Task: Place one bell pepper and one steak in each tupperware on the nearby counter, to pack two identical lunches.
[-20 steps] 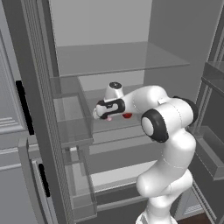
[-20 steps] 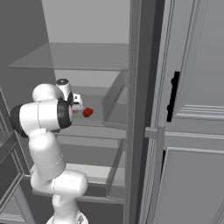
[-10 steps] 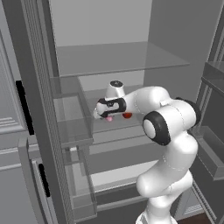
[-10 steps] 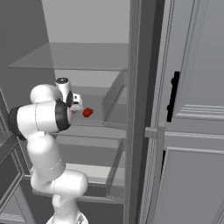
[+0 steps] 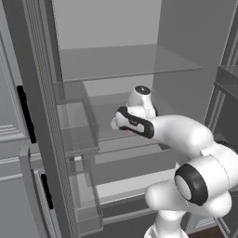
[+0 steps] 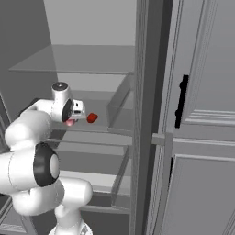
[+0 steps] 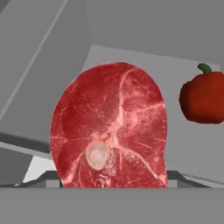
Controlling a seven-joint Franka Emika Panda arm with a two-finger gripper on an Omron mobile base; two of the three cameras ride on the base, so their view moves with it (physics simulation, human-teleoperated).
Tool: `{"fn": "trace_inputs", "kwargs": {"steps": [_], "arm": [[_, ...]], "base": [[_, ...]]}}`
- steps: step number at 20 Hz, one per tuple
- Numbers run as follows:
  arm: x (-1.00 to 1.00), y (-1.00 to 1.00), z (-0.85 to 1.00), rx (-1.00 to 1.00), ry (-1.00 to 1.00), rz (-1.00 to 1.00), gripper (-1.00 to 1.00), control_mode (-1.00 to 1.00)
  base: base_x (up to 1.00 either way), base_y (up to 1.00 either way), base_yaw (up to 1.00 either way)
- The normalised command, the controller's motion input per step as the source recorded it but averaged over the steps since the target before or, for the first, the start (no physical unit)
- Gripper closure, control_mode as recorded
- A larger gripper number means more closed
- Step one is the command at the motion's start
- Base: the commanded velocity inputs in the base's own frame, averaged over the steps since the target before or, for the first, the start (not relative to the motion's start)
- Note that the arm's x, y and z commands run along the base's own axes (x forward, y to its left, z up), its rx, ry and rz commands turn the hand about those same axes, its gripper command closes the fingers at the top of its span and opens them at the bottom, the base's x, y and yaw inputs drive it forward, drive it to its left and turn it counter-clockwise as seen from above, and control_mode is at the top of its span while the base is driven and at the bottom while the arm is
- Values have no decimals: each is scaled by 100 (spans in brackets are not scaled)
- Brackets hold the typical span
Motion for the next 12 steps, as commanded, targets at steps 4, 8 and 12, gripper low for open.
{"fn": "trace_inputs", "kwargs": {"steps": [4, 8, 12], "arm": [[-100, -37, 100, 0, 3, 0, 100, -100], [-100, -12, 89, 0, 10, 0, 100, -100], [-100, -1, 51, 0, 12, -1, 100, -100]], "base": [[0, 0, 0], [0, 0, 0], [0, 0, 0]]}}
